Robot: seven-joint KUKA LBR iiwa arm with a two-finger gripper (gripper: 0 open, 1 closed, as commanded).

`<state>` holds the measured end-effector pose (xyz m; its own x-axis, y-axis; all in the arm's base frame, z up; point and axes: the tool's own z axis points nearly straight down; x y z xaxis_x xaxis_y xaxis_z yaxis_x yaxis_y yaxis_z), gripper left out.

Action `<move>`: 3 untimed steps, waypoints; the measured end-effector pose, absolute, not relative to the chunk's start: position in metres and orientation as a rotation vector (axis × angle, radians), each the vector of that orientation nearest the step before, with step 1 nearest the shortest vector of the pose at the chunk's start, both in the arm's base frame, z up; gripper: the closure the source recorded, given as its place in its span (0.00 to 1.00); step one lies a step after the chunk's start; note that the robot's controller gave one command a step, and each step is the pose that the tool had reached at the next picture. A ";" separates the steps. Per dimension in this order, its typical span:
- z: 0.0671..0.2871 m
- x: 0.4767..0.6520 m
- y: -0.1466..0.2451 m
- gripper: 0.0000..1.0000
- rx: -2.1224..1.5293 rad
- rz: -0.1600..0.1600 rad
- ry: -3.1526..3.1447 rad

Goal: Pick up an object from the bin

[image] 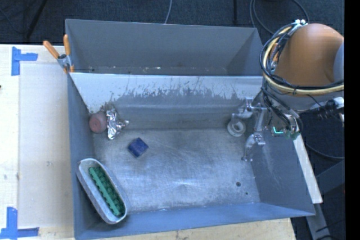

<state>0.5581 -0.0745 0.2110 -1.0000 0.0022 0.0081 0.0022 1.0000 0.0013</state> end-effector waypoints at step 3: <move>0.078 0.629 -0.137 0.00 -0.241 -0.005 -3.153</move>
Offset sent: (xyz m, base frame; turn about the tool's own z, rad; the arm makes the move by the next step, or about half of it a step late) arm 0.0559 -0.0812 -0.0430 -0.0879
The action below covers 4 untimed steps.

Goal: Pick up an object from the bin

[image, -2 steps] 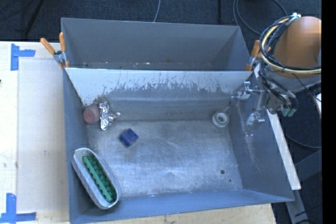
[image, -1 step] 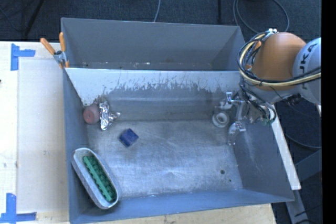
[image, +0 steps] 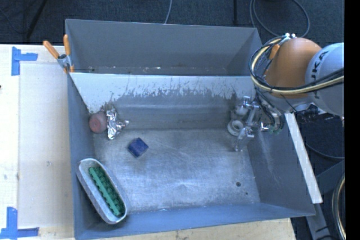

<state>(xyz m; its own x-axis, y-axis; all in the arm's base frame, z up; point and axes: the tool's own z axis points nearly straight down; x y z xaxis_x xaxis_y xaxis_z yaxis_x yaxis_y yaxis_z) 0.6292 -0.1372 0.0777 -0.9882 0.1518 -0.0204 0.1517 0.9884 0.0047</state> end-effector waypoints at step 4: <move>0.136 0.607 -0.079 0.00 0.568 0.000 3.096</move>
Offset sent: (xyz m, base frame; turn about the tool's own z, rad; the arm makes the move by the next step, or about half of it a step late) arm 0.0000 0.0000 0.0000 0.0000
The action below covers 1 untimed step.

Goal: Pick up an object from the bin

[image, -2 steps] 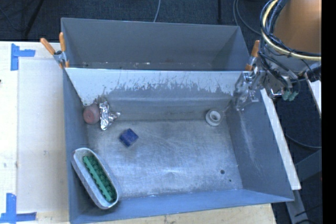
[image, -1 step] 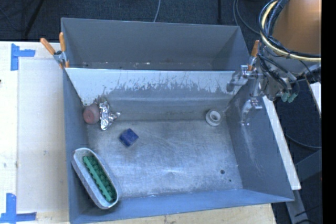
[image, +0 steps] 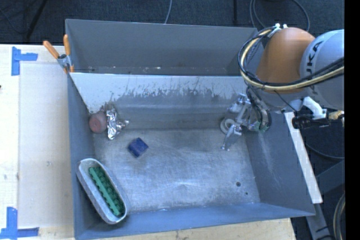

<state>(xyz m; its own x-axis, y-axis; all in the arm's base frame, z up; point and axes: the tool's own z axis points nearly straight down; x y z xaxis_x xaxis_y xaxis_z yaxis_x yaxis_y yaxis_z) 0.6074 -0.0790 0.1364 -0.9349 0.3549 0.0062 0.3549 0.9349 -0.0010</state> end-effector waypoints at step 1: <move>0.081 0.620 -0.099 0.00 -0.953 -0.003 -3.002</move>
Offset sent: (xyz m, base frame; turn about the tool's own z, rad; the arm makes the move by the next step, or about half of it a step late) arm 0.0101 -0.0207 -0.0574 0.2546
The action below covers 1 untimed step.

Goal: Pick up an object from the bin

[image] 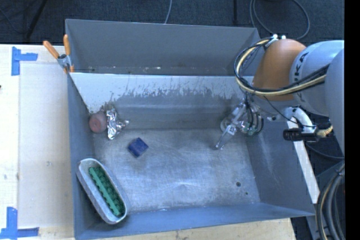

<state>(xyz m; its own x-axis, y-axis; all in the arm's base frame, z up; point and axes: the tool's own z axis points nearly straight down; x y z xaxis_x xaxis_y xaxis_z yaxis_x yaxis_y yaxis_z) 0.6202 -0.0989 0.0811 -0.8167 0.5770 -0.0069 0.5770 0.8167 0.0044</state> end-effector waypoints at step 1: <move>0.087 0.618 -0.115 0.00 0.997 0.004 2.974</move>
Offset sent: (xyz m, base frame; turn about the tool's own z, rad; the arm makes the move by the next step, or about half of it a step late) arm -0.0045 -0.0177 0.0044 0.0379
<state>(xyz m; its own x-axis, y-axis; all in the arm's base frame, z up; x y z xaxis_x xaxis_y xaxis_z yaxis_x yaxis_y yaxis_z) 0.6178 -0.1150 0.0871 -0.7981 0.6026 -0.0042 0.6026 0.7981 0.0040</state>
